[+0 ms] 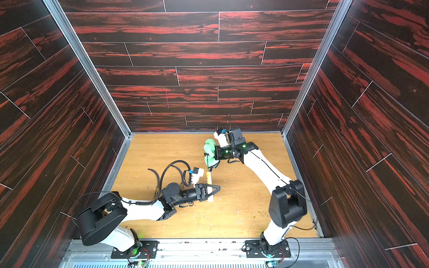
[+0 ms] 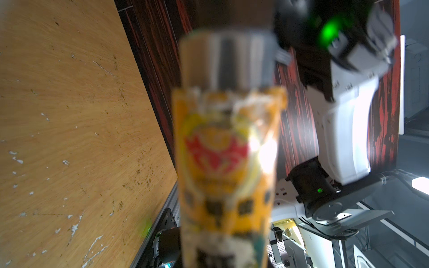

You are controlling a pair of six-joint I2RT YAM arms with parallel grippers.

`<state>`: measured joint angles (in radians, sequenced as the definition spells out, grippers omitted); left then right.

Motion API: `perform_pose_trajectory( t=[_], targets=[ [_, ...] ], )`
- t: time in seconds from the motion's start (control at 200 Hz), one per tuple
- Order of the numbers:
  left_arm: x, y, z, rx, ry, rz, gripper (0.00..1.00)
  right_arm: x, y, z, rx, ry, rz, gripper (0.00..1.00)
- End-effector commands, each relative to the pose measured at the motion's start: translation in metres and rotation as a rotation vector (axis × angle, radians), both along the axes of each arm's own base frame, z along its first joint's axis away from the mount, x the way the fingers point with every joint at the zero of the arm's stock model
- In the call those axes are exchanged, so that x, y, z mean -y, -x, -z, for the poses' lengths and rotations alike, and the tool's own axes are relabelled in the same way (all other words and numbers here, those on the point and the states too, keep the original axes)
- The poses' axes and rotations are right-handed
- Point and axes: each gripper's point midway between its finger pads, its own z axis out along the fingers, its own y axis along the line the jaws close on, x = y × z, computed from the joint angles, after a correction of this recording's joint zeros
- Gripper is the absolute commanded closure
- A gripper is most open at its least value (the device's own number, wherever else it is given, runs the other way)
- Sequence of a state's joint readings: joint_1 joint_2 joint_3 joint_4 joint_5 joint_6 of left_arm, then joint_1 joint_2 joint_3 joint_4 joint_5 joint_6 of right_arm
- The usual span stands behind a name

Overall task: Wipe small sickles with rags
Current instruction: Wipe the small sickle.

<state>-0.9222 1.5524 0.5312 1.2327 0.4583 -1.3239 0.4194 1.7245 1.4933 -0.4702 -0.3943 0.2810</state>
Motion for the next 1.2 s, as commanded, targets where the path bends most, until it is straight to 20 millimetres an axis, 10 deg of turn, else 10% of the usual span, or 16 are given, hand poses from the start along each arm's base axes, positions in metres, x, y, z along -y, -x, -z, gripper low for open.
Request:
perform_pose_trajectory(
  t=[0.0,0.215,0.746,0.947,1.197],
  targets=[
    [0.001,0.034,-0.014,0.065,0.016,0.124,1.00,0.006,-0.037,-0.001,0.023,-0.051,0.049,0.99],
    [-0.004,0.031,-0.007,0.074,-0.029,0.086,1.00,0.040,-0.046,0.011,-0.001,-0.031,0.124,1.00],
    [-0.006,0.009,0.010,0.051,-0.116,-0.013,1.00,0.102,0.055,-0.071,0.200,0.057,0.227,0.99],
    [0.000,0.007,0.010,0.049,-0.124,0.002,1.00,0.064,0.091,-0.096,0.223,-0.006,0.040,0.98],
    [0.005,0.009,0.006,0.067,-0.150,0.029,1.00,0.018,0.117,-0.064,0.166,0.089,-0.123,0.98]
  ],
)
